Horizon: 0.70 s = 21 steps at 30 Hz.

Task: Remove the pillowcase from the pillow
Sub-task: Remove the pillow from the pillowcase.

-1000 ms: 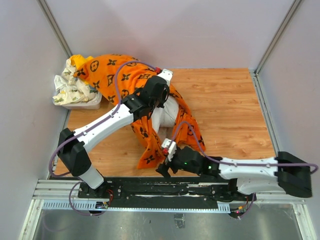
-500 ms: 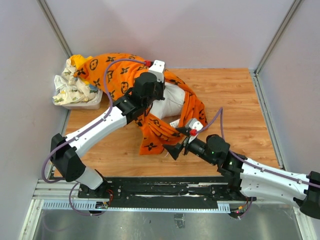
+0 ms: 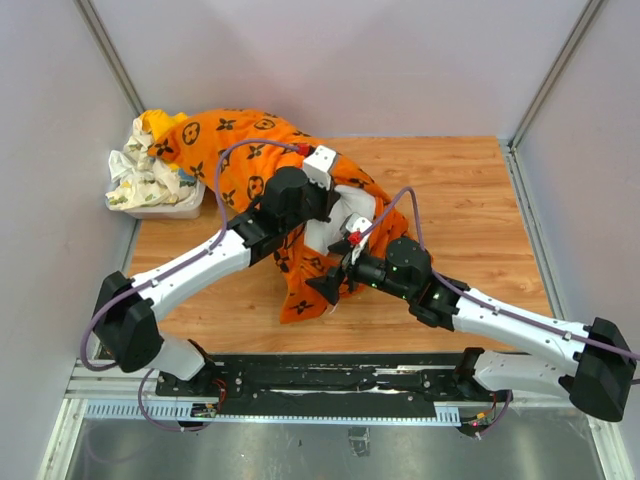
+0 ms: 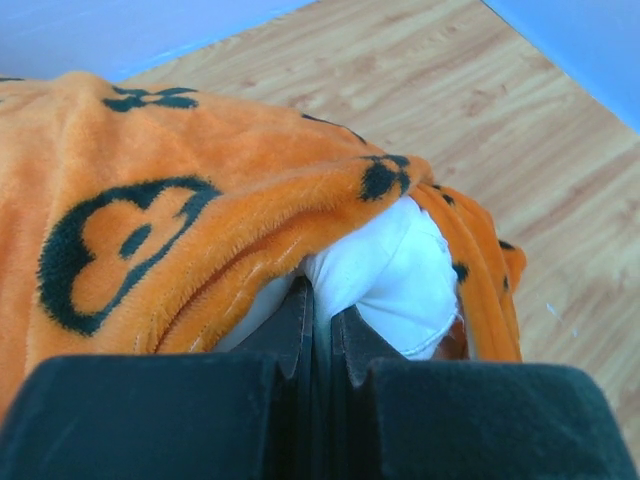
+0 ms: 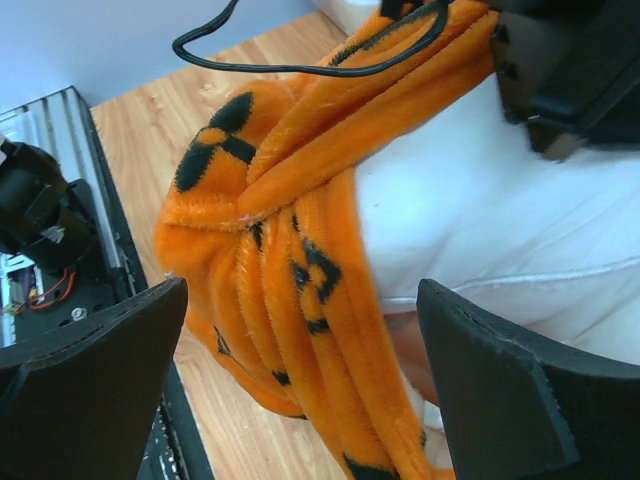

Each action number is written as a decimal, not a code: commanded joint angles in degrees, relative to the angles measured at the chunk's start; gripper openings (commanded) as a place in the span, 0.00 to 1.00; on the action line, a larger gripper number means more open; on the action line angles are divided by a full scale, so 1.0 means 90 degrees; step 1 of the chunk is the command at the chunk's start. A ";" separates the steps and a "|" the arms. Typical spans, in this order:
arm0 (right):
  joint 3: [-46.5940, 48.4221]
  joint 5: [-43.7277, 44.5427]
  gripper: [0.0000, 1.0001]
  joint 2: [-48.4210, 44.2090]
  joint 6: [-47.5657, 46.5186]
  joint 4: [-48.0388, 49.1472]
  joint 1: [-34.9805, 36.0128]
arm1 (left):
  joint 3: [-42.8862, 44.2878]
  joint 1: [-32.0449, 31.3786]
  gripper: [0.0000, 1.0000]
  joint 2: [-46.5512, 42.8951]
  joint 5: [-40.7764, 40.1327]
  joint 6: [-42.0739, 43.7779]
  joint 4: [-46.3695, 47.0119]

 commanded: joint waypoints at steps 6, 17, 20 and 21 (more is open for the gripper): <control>-0.0452 -0.0472 0.98 -0.0499 0.0317 0.0271 -0.0060 | -0.0224 0.0091 0.00 -0.1558 0.3461 0.2250 0.0663; -0.0797 -0.0493 0.99 -0.0724 0.0562 0.0779 -0.0056 | -0.0019 0.0091 0.00 -0.0949 0.0901 0.0808 0.2392; -0.0665 -0.0573 0.99 -0.0671 0.0551 0.0895 -0.0061 | 0.0012 0.0076 0.00 -0.0700 0.0605 0.0548 0.2554; -0.0620 -0.0590 0.99 -0.0672 0.0538 0.0918 -0.0058 | -0.0006 0.0051 0.00 -0.0638 0.0505 0.0534 0.2607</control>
